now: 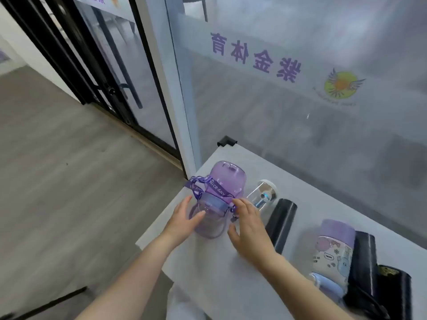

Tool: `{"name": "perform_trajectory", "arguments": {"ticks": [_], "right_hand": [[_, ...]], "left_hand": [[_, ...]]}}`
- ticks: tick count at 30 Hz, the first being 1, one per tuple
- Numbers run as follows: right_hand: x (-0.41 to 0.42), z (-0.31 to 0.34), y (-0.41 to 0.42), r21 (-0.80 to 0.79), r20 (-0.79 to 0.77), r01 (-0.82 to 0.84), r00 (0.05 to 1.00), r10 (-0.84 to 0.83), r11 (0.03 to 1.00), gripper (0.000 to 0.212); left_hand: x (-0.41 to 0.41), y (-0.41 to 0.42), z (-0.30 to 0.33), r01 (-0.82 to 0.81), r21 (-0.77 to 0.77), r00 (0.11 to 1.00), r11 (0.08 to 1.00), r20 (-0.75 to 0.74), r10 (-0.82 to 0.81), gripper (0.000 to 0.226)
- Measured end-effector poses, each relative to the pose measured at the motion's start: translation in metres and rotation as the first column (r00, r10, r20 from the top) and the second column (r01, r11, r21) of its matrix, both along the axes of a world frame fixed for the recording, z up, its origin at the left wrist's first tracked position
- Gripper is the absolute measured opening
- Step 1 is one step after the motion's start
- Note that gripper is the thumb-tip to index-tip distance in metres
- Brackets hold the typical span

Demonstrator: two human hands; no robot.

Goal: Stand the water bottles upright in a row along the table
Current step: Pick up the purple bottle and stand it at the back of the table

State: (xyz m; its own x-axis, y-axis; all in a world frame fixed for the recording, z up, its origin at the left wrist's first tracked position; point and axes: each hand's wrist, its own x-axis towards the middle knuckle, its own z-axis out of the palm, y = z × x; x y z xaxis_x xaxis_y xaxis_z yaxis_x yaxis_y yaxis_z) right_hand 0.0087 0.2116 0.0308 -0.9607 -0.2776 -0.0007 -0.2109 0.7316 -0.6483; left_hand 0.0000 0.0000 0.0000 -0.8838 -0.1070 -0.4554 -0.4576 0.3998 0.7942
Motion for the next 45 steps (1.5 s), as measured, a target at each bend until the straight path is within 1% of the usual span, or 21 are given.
{"name": "perform_trajectory", "arguments": {"ticks": [2,4,6,8,11,15,19,23,27,30,34,38,40,42,43,45], "right_hand": [[-0.003,-0.004,-0.010,-0.009,0.003,0.029,1.000,-0.029,1.000,0.060],[-0.001,-0.003,-0.022,0.010,0.077,0.081,0.994,-0.082,0.997,0.061],[0.000,-0.005,-0.033,0.020,0.161,0.141,0.977,-0.143,0.990,0.066],[0.000,-0.007,-0.043,0.015,0.207,0.190,0.960,-0.189,0.982,0.071],[0.002,-0.015,-0.057,-0.011,0.285,0.242,0.931,-0.229,0.970,0.077],[0.000,-0.024,-0.070,-0.093,0.356,0.415,0.863,-0.360,0.905,0.080],[-0.002,-0.029,-0.081,-0.115,0.342,0.500,0.831,-0.439,0.858,0.084],[-0.001,-0.028,-0.089,-0.078,0.318,0.543,0.808,-0.495,0.836,0.083],[0.000,-0.029,-0.093,-0.077,0.299,0.563,0.801,-0.519,0.823,0.080],[-0.002,-0.025,-0.098,-0.071,0.269,0.576,0.797,-0.540,0.815,0.073],[-0.009,-0.003,-0.099,-0.072,0.277,0.578,0.794,-0.541,0.813,0.065],[-0.019,0.022,-0.093,-0.054,0.336,0.613,0.754,-0.564,0.788,0.056],[-0.026,0.032,-0.090,-0.051,0.385,0.625,0.732,-0.562,0.779,0.051],[-0.033,0.042,-0.087,-0.089,0.466,0.649,0.698,-0.544,0.756,0.045],[-0.037,0.047,-0.085,-0.117,0.511,0.671,0.673,-0.535,0.732,0.041],[-0.045,0.057,-0.079,-0.165,0.588,0.733,0.611,-0.531,0.660,0.030]], "left_hand": [[-0.012,-0.007,0.000,-0.008,0.093,1.000,0.996,0.024,0.005,0.079],[-0.020,-0.013,-0.001,-0.008,0.194,0.998,0.981,0.057,-0.003,0.084],[-0.028,-0.017,-0.005,0.041,0.227,0.995,0.973,0.075,-0.059,0.092],[-0.036,-0.022,-0.010,0.098,0.252,0.988,0.963,0.091,-0.125,0.095],[-0.044,-0.027,-0.014,0.160,0.298,0.973,0.941,0.115,-0.202,0.089],[-0.051,-0.032,-0.016,0.243,0.336,0.944,0.910,0.133,-0.301,0.087],[-0.059,-0.034,-0.014,0.296,0.358,0.923,0.885,0.130,-0.362,0.073],[-0.063,-0.038,-0.009,0.356,0.339,0.904,0.871,0.112,-0.413,0.062],[-0.069,-0.045,-0.005,0.389,0.322,0.888,0.863,0.117,-0.444,0.062],[-0.074,-0.050,0.001,0.403,0.306,0.884,0.863,0.115,-0.453,0.058],[-0.083,-0.055,0.019,0.408,0.325,0.877,0.853,0.123,-0.466,0.051],[-0.091,-0.060,0.038,0.398,0.329,0.879,0.857,0.130,-0.458,0.040],[-0.092,-0.060,0.049,0.379,0.356,0.884,0.855,0.133,-0.447,0.026],[-0.095,-0.059,0.058,0.351,0.377,0.894,0.857,0.136,-0.426,0.010],[-0.098,-0.059,0.061,0.345,0.383,0.897,0.857,0.134,-0.421,0.011],[-0.106,-0.057,0.068,0.329,0.396,0.896,0.857,0.157,-0.416,0.025]]}}
